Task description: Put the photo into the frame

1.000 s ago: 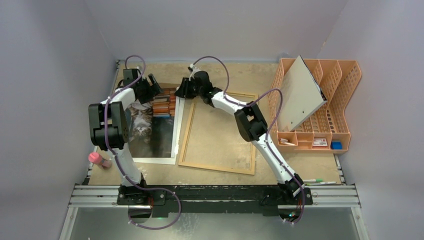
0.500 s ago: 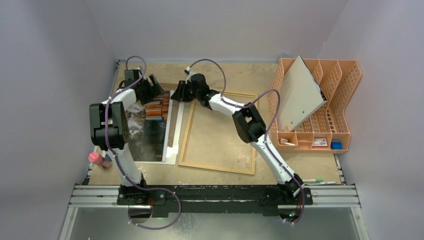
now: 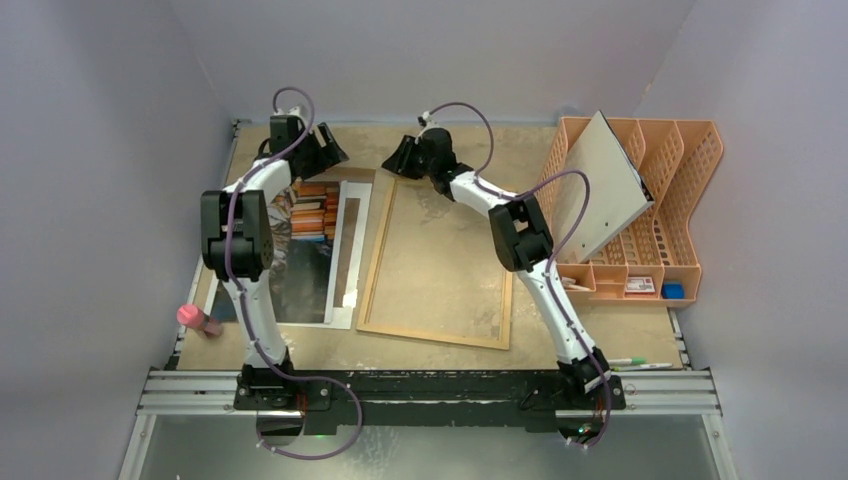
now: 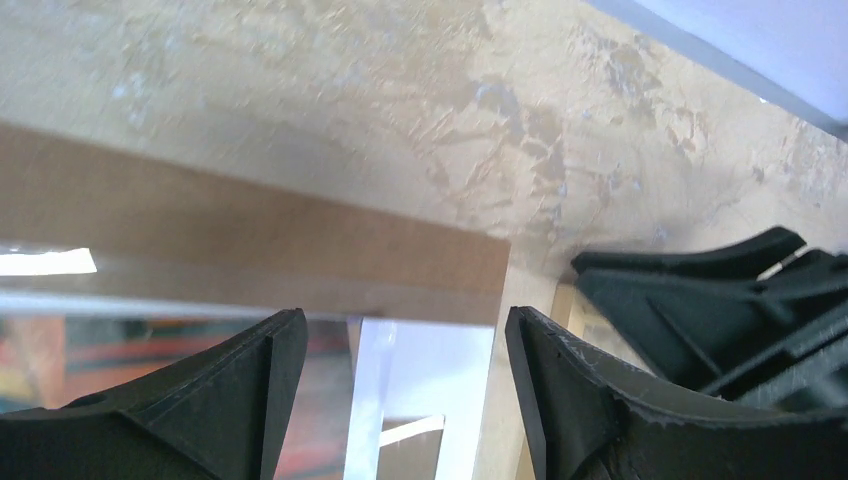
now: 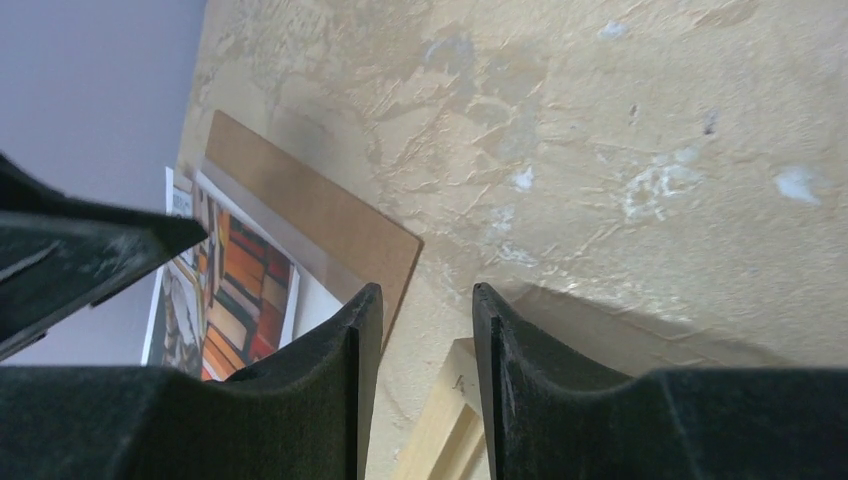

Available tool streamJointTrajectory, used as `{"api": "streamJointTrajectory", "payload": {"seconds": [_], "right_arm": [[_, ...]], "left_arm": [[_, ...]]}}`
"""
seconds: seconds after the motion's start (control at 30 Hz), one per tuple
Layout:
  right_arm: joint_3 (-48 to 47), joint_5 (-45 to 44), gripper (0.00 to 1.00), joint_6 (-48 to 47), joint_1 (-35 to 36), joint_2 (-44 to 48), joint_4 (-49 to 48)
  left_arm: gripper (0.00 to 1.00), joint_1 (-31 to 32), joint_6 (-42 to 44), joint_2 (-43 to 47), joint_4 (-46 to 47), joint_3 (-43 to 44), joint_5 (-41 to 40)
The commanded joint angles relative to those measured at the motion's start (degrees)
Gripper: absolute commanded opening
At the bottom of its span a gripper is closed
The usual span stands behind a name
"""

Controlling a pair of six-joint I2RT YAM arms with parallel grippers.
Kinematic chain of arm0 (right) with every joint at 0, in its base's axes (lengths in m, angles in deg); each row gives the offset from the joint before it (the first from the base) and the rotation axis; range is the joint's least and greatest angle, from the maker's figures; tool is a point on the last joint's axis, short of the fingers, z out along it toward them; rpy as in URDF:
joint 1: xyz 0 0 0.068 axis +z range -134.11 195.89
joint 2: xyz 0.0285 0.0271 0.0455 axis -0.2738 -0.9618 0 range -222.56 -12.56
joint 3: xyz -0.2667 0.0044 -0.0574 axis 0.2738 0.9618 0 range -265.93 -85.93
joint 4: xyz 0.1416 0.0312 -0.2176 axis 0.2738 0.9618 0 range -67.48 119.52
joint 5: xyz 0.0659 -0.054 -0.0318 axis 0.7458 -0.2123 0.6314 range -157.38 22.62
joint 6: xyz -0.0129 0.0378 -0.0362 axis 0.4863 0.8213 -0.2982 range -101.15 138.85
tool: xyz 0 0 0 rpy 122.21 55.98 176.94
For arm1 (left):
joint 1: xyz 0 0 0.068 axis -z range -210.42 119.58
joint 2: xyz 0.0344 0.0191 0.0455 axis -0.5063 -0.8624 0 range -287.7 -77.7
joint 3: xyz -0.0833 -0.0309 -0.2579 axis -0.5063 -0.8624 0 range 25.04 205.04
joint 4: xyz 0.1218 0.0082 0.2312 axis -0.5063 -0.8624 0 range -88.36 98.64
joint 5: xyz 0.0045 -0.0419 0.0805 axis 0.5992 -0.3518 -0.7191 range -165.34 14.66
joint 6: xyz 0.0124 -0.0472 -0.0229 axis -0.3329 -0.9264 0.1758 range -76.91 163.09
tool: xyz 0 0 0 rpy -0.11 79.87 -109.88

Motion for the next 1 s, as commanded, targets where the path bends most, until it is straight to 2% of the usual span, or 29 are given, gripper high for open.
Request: {"api": "streamJointTrajectory", "payload": {"seconds": [0.0, 0.3, 0.4, 0.53, 0.73, 0.97], "right_arm": [[0.81, -1.21, 0.41, 0.64, 2.64, 3.65, 3.73], [4.05, -1.82, 0.41, -1.22, 2.90, 8.43, 7.48], [5.25, -2.72, 0.41, -2.43, 2.92, 10.52, 9.48], [4.83, -4.74, 0.41, -3.90, 2.73, 12.05, 11.91], [3.68, -6.10, 0.41, -6.05, 2.43, 13.48, 14.31], [8.22, -1.51, 0.42, -8.35, 2.36, 16.48, 18.86]], "left_arm": [[0.76, 2.51, 2.81, -5.71, 3.39, 7.52, -0.69], [0.67, 5.10, 9.45, -16.02, 2.69, 17.82, 3.55], [0.57, 5.45, 11.40, -17.87, -0.68, 19.88, 4.86], [0.49, 5.97, 13.30, -17.67, -3.67, 18.88, 5.74], [0.48, 6.44, 14.18, -13.79, -5.69, 14.12, 2.62], [0.50, 6.53, 14.31, -11.30, -5.99, 12.06, 6.64]]}}
